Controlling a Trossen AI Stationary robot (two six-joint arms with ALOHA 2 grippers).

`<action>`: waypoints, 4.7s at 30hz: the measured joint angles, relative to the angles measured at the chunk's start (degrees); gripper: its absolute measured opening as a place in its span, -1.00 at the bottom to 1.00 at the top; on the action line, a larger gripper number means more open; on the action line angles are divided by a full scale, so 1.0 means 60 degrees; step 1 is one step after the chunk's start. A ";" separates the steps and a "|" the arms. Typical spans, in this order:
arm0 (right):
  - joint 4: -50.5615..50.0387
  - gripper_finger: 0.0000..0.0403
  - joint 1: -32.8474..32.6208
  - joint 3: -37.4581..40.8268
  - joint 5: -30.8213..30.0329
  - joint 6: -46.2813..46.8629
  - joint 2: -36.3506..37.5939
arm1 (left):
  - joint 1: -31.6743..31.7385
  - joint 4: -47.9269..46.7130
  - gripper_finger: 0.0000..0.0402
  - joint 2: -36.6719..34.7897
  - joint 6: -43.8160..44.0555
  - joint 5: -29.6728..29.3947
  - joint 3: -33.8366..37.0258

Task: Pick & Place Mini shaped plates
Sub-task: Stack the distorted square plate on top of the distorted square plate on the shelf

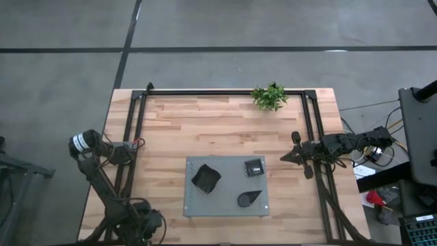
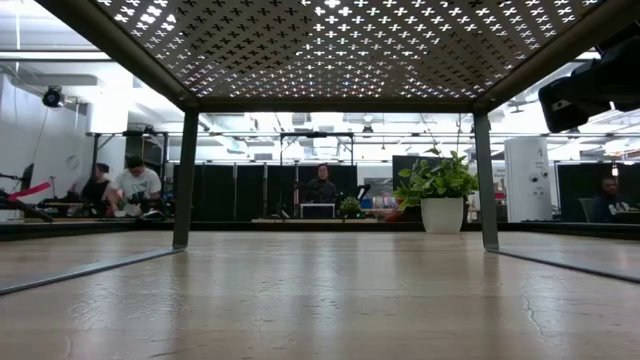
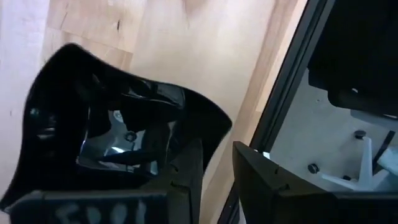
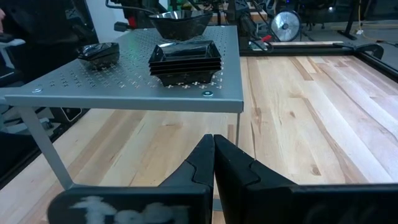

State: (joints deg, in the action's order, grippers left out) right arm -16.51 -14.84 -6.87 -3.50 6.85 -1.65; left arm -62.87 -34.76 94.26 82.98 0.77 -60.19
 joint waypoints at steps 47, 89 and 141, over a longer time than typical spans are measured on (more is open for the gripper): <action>-0.0001 -0.96 0.0000 0.0000 0.0002 0.0000 0.0000 | -0.0015 -0.0417 -0.68 0.0317 -0.0123 0.0301 0.0092; 0.0000 -0.96 -0.0002 0.0000 0.0002 0.0000 0.0000 | 0.1567 -0.8756 -1.00 0.0313 -0.7106 -0.7350 -0.6023; 0.0000 -0.96 -0.0001 0.0000 -0.0001 0.0000 0.0000 | 0.4160 -0.4506 -1.00 0.0313 -1.3303 -0.5869 -0.6036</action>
State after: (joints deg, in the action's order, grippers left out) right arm -16.51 -14.85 -6.87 -3.50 6.85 -1.65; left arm -37.91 -61.80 96.14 3.16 -34.45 -96.40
